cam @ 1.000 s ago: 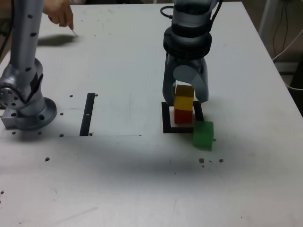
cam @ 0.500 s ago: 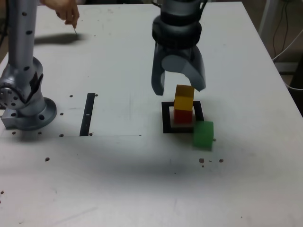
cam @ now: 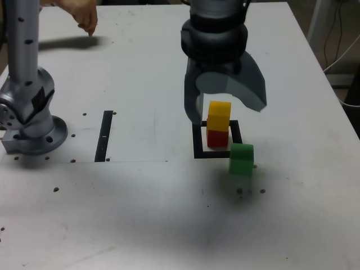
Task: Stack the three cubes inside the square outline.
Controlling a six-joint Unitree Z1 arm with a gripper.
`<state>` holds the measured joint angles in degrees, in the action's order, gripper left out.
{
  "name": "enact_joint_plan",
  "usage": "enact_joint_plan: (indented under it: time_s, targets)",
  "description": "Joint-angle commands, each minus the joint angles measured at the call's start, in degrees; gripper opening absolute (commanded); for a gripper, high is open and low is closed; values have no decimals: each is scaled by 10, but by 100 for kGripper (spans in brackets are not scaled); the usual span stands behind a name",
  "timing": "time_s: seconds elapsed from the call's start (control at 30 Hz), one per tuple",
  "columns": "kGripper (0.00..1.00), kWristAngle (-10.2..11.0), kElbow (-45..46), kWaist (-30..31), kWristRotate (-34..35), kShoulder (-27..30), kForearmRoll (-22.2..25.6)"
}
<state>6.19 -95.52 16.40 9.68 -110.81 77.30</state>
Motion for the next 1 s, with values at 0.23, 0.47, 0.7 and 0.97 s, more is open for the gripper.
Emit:
enact_joint_plan:
  time_s: [0.23, 0.47, 0.7, 0.97]
  targets:
    - [99, -27, -49, 30, 17, -73, -1]
    - [99, -27, -48, 41, 29, -103, -10]
    - [97, -27, -38, 30, 26, -120, -18]
    - [94, -30, -31, 16, 10, -143, -40]
